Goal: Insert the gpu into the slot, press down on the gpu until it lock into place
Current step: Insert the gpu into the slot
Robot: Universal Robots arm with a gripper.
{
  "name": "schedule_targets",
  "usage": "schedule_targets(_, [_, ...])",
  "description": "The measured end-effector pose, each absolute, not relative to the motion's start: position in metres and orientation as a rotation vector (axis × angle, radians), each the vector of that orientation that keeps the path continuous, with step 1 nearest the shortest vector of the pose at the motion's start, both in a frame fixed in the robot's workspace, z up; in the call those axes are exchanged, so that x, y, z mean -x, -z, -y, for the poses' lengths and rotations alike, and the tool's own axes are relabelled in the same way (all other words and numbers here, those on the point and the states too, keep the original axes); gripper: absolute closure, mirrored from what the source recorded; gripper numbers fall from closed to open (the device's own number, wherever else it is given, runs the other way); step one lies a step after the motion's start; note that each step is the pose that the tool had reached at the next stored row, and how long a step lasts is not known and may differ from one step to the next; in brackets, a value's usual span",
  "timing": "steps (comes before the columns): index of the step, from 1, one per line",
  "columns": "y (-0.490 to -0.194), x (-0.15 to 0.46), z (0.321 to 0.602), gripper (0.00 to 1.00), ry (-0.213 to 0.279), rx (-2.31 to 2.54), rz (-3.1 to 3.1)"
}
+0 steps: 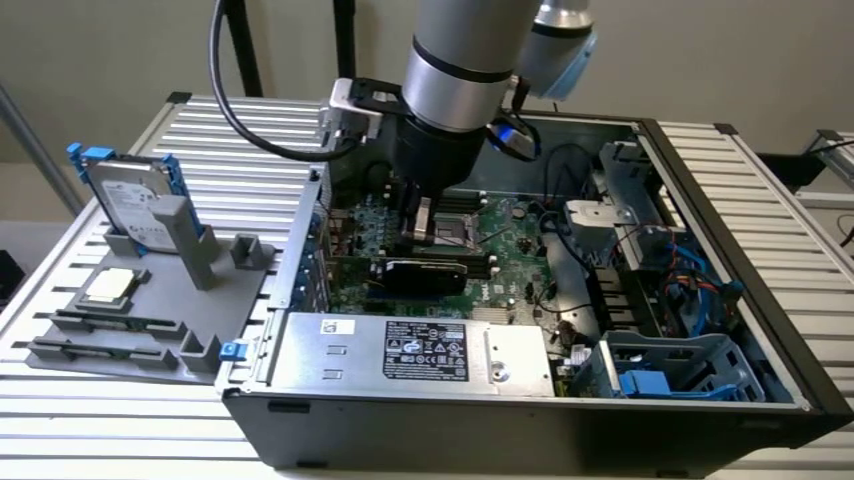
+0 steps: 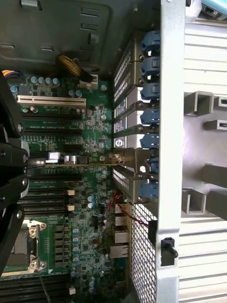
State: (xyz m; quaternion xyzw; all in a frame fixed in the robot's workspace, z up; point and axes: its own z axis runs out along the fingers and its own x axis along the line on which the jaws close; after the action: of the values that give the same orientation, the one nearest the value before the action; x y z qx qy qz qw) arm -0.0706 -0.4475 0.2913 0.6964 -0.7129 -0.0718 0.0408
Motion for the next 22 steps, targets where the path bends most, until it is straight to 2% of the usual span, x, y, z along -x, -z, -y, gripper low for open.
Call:
schedule_targets(10, [-0.291,0.073,0.447,0.89,0.194,-2.135,2.187])
schedule_targets(11, [-0.291,0.073,0.447,0.88,0.186,-2.138,2.19])
schedule_targets(12, [-0.291,0.073,0.447,0.82,0.175,-2.143,2.195])
schedule_targets(13, [-0.292,0.074,0.447,0.82,0.16,-2.15,2.202])
schedule_targets(15, [-0.291,0.077,0.447,0.7,0.131,-2.166,2.216])
schedule_targets(16, [-0.291,0.079,0.447,0.7,0.119,-2.172,2.222])
schedule_targets(17, [-0.291,0.082,0.447,0.63,0.111,-2.176,2.226])
schedule_targets(22, [-0.289,0.092,0.447,0.63,0.093,-2.185,2.235])
